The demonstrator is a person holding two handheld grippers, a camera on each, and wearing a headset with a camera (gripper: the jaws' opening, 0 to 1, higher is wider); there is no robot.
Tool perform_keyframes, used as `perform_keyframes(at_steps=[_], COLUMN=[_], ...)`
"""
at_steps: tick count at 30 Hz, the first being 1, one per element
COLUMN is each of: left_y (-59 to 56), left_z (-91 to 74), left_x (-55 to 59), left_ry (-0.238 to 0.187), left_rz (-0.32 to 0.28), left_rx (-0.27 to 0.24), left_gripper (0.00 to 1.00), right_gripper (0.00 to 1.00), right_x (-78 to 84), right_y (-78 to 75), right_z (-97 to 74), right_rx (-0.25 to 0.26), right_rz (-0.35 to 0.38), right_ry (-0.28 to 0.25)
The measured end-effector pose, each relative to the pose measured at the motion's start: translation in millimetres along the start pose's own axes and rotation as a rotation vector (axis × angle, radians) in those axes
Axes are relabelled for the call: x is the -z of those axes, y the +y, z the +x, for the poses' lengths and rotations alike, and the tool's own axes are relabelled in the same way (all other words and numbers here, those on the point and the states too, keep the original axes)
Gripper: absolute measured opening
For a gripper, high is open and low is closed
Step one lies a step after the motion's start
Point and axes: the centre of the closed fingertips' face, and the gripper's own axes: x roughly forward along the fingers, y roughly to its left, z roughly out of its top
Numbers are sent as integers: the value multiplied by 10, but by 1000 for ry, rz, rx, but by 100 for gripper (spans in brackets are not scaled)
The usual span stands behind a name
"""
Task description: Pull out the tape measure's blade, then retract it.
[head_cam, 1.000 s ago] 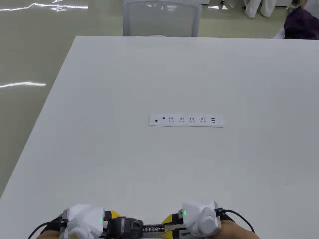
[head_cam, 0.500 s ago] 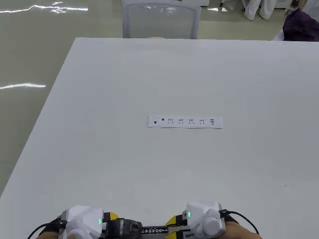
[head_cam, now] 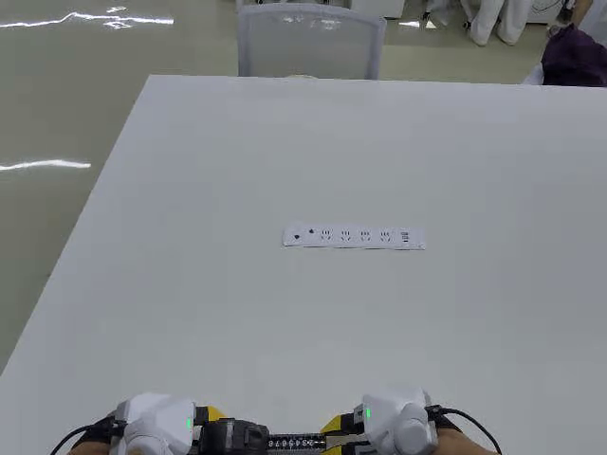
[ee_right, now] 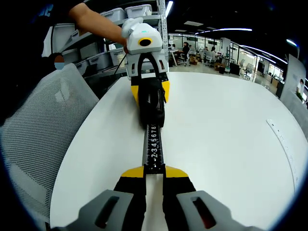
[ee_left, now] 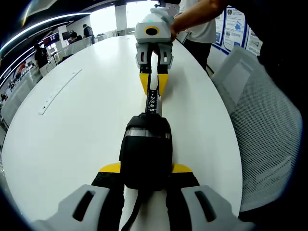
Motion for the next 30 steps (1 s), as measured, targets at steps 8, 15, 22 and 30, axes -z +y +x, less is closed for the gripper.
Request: perform_keyframes(at_steps=[8, 15, 22, 30], left_y=[3, 4, 3, 1], left_z=[3, 5, 5, 6], left_x=[0, 2, -4, -12], left_ry=[3, 6, 5, 6], left_rz=[-1, 0, -1, -3], left_rx=[-2, -2, -1, 0], left_gripper=[29, 29, 29, 29], right_gripper=[9, 9, 9, 9], right_x=[39, 79, 113, 165], right_y=[5, 6, 6, 8], right_z=[-54, -99, -135, -187], right_rx=[2, 1, -1, -1], right_rz=[6, 15, 22, 30], right_ry=[2, 7, 7, 6])
